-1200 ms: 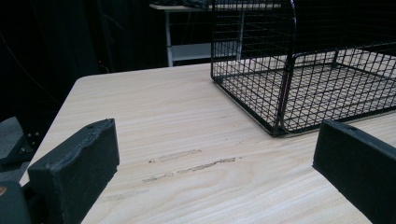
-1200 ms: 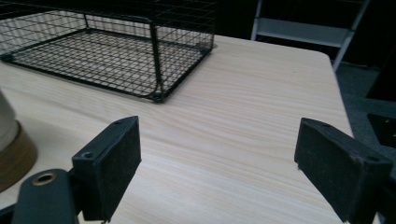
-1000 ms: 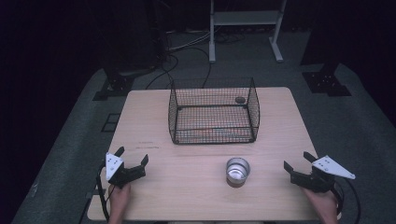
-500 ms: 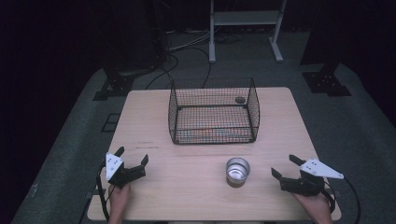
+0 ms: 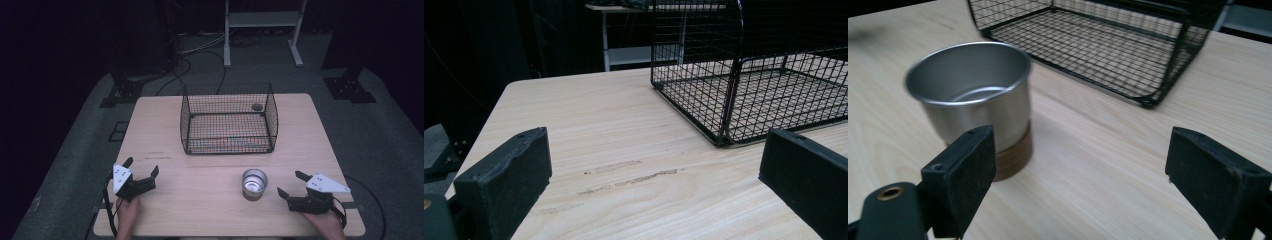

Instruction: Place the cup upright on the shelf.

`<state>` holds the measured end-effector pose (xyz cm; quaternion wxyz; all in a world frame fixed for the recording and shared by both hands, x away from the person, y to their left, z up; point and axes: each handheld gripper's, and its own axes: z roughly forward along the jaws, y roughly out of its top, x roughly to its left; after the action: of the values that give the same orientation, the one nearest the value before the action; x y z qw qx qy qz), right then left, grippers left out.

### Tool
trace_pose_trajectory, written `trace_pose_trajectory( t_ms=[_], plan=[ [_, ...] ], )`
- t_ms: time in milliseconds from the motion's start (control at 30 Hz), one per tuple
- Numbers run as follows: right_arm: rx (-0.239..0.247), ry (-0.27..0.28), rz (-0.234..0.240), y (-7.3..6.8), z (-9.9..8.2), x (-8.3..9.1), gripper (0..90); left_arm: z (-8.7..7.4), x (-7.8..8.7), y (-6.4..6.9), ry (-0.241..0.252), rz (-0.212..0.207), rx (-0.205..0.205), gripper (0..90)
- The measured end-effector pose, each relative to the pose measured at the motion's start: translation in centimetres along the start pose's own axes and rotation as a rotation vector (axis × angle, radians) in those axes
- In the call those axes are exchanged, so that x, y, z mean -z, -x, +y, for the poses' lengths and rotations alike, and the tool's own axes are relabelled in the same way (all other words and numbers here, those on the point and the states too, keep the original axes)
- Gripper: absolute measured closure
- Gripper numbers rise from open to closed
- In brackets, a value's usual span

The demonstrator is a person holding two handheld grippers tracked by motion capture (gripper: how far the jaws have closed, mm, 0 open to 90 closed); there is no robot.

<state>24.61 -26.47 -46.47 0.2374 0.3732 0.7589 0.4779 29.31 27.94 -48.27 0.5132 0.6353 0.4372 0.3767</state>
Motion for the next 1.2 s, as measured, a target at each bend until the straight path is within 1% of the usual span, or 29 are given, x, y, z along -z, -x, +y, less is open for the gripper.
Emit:
trace_pose_trajectory(
  t_ms=[33,67,133,167,200,233,267,300,400,500,633,800,900,1033,1100,1200],
  plan=[
    [0.013,-0.007,0.015,-0.5,0.1,-0.2,12.3,0.0,0.0,0.0,0.0,0.0,0.001,0.0],
    [0.013,-0.007,0.015,-0.5,0.1,-0.2,12.3,0.0,0.0,0.0,0.0,0.0,0.001,0.0],
    [0.02,-0.011,0.029,-0.9,0.2,-0.4,12.3,0.0,0.0,0.0,0.0,0.0,0.0,0.0],
    [0.024,-0.017,0.045,-1.3,0.3,-0.6,12.3,0.0,0.0,0.0,0.001,0.0,0.0,0.0],
    [0.024,-0.017,0.045,-1.3,0.3,-0.6,12.3,0.0,0.0,0.0,0.001,0.0,0.0,0.0],
    [0.04,-0.028,0.056,-1.7,0.4,-1.0,12.3,0.0,0.0,0.0,0.0,-0.001,0.001,0.0],
    [0.04,-0.028,0.056,-1.7,0.4,-1.0,12.3,0.0,0.0,0.0,0.0,-0.001,0.001,0.0],
    [0.035,-0.034,0.072,-2.0,0.4,-1.3,12.3,0.0,0.0,0.0,0.001,-0.001,0.002,0.0],
    [0.041,-0.037,0.092,-2.4,0.6,-1.7,12.3,0.0,0.0,0.0,0.001,0.0,0.002,0.0],
    [0.045,-0.04,0.097,-2.7,0.7,-1.9,12.1,0.0,0.0,0.0,0.0,0.0,0.004,0.0],
    [0.036,-0.048,0.119,-3.4,0.8,-2.5,10.1,0.0,0.0,0.0,0.001,0.0,0.003,0.0],
    [0.04,-0.052,0.128,-3.8,0.9,-2.9,8.8,0.0,0.0,0.0,0.001,-0.001,-0.001,0.0],
    [0.042,-0.065,0.128,-4.0,0.9,-3.4,6.6,0.0,0.0,0.0,0.001,-0.001,0.001,0.0],
    [0.036,-0.063,0.132,-4.2,1.0,-3.7,6.6,0.0,0.0,0.0,0.001,-0.001,0.001,0.0],
    [0.047,-0.067,0.133,-4.5,1.1,-4.1,4.4,0.0,0.0,0.0,0.001,-0.001,0.001,0.0],
    [0.059,-0.082,0.126,-4.8,1.3,-4.6,4.3,0.0,0.0,0.0,0.001,-0.001,0.002,0.0]
  ],
)
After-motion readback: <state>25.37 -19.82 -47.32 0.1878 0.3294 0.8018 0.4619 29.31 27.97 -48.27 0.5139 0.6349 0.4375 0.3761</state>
